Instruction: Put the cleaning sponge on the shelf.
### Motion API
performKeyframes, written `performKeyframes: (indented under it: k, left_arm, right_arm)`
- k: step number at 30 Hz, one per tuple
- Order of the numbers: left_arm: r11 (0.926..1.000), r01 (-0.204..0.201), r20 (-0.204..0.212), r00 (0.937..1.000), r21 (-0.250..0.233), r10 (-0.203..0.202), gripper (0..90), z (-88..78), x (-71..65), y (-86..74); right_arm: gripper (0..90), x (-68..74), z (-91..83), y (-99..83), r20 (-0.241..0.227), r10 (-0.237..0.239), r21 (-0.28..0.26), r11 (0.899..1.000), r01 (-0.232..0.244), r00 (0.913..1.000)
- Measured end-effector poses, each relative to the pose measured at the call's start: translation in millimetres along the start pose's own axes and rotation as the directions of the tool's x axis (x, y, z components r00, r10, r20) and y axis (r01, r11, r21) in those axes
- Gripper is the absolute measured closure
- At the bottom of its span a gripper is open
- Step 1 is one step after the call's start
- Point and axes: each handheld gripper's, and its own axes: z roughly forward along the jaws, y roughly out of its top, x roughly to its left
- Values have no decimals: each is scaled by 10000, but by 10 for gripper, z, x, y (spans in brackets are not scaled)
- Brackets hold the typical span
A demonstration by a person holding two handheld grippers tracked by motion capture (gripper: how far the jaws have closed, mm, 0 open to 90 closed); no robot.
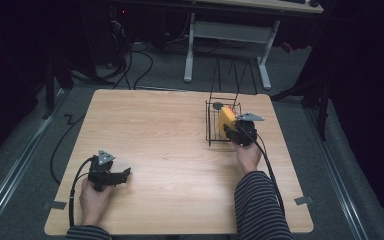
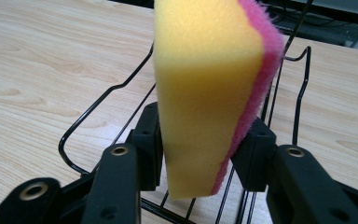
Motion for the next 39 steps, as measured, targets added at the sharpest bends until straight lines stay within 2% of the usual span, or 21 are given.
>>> performKeyframes:
  k: [3,8,11,19,28,39]
  left_arm:
    - [10000,-3,1,10000,0,3,159,0,0,0]
    - [10000,-7,8,10000,21,7,159,-2,1,0]
    - [10000,-7,9,10000,23,7,159,-2,1,1]
    - [10000,-6,9,10000,20,6,159,-2,1,0]
    - [10000,-7,11,10000,19,7,159,-2,0,0]
    - [10000,-4,12,10000,19,4,159,-2,0,0]
  right_arm:
    - [537,-12,10,-3,-128,239,36,9997,-239,9996]
    - [513,-23,7,-1,-162,195,73,9998,-194,9997]
    - [443,-30,-6,1,-160,232,101,9997,-230,9996]
    - [331,-55,-83,25,-344,413,46,9991,-411,9986]
    - [254,-80,-271,58,-576,425,38,9991,-423,9974]
    - [256,-51,-597,118,-786,149,-455,9988,-185,9968]
